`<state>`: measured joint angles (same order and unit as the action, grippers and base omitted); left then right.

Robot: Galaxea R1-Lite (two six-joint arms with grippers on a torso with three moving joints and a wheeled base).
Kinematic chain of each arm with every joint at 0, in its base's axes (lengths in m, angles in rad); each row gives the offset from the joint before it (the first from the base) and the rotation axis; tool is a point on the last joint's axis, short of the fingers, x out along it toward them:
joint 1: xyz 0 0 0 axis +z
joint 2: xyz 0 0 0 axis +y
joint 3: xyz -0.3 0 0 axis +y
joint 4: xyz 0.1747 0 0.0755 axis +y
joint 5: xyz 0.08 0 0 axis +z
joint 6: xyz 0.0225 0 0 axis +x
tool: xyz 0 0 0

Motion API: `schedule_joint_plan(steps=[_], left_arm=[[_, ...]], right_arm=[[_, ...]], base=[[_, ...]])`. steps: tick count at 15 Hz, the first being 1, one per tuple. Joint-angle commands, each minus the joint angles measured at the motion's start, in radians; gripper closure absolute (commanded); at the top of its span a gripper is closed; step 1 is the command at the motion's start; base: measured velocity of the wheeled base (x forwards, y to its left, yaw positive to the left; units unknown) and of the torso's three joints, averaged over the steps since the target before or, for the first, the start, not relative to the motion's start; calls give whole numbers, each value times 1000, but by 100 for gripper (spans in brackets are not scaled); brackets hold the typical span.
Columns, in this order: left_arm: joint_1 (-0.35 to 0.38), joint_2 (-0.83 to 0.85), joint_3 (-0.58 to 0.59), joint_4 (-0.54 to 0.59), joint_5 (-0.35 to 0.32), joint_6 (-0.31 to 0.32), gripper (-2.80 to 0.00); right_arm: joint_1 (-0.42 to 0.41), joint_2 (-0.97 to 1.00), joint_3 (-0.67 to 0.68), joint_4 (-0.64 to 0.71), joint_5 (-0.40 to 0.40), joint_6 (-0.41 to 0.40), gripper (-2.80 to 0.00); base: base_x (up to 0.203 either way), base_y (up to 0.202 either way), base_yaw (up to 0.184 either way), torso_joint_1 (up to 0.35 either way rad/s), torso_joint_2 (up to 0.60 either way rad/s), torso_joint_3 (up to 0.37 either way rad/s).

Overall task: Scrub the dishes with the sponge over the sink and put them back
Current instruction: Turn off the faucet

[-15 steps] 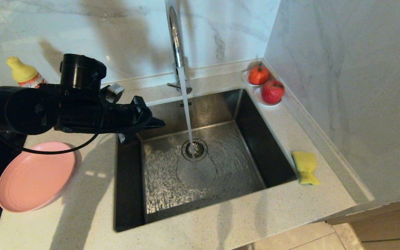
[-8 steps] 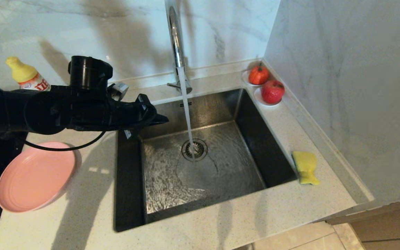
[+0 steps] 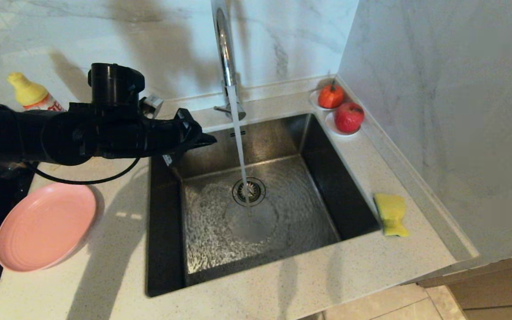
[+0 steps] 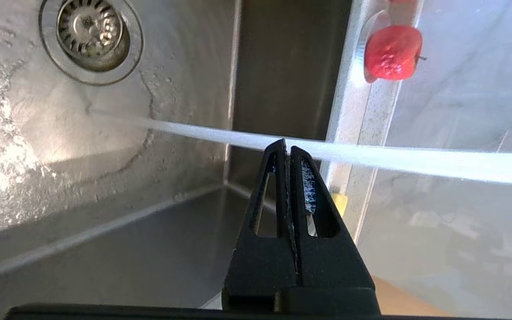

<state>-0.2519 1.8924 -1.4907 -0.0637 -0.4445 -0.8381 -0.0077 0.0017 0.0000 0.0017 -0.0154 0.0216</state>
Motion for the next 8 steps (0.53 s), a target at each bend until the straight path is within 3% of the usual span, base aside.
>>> schedule_joint_plan(steps=[1, 8], left_arm=[[0, 21, -17, -10, 11, -4, 0], [3, 72, -67, -42, 28, -14, 0]], right_arm=[[0, 1, 1, 0, 0, 0, 0], [0, 1, 2, 0, 0, 0, 0]], base=[[0, 0, 0, 0, 0, 0], [0, 0, 0, 0, 0, 0]])
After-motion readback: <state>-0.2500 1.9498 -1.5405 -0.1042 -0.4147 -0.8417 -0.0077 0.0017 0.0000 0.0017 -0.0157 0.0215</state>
